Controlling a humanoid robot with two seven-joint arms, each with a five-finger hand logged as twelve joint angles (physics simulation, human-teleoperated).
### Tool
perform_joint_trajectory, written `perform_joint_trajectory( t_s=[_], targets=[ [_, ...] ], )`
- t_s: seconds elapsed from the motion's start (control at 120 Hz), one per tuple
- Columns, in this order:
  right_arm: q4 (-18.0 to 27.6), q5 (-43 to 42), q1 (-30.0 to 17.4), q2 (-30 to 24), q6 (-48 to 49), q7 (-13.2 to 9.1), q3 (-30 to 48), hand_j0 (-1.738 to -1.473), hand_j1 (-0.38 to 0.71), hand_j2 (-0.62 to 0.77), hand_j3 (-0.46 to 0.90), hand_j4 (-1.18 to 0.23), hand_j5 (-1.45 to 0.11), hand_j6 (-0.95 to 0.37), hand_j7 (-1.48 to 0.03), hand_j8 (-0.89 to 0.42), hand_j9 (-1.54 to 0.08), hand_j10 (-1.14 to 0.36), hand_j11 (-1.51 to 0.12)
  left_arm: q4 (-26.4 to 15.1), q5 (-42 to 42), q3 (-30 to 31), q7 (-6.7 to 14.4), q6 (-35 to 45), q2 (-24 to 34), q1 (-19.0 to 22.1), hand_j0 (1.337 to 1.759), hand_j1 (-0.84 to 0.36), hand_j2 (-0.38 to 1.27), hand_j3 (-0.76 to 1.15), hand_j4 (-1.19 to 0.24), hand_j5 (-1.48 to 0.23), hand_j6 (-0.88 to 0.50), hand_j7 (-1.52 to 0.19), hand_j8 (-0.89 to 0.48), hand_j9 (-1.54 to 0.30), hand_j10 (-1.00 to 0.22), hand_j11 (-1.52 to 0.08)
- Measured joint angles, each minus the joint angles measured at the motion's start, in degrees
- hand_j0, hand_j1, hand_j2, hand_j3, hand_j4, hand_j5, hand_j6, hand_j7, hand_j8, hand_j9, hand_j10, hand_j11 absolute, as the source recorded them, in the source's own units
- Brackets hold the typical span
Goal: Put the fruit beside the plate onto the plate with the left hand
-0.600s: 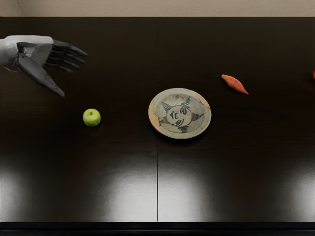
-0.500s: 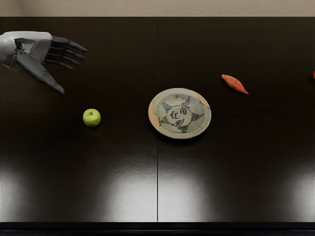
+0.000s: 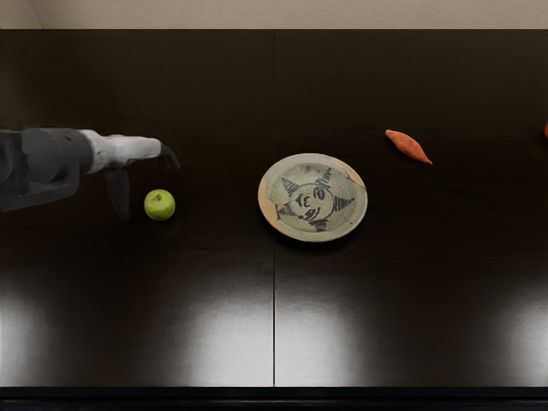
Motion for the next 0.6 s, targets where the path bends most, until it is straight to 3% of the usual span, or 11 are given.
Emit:
perform_joint_trajectory(
  t_s=[0.383,0.6],
  targets=[
    [0.0,0.0,0.0,0.0,0.0,0.0,0.0,-1.658,-0.31,-0.01,0.0,-0.03,-0.04,-0.03,-0.04,-0.03,-0.04,-0.03,-0.04,-1.0,11.8,13.6,0.0,17.3,-2.3,0.6,1.658,0.03,0.06,0.0,-0.27,-0.35,-0.27,-0.35,-0.27,-0.35,-0.27,-0.35],
    [0.0,0.0,0.0,0.0,0.0,0.0,0.0,-1.658,-0.31,-0.01,0.0,-0.03,-0.04,-0.03,-0.04,-0.03,-0.04,-0.03,-0.04,0.4,13.0,17.2,0.0,20.5,-2.7,0.5,1.658,0.0,0.06,0.0,-0.3,-0.39,-0.3,-0.39,-0.3,-0.39,-0.3,-0.39]
  ],
)
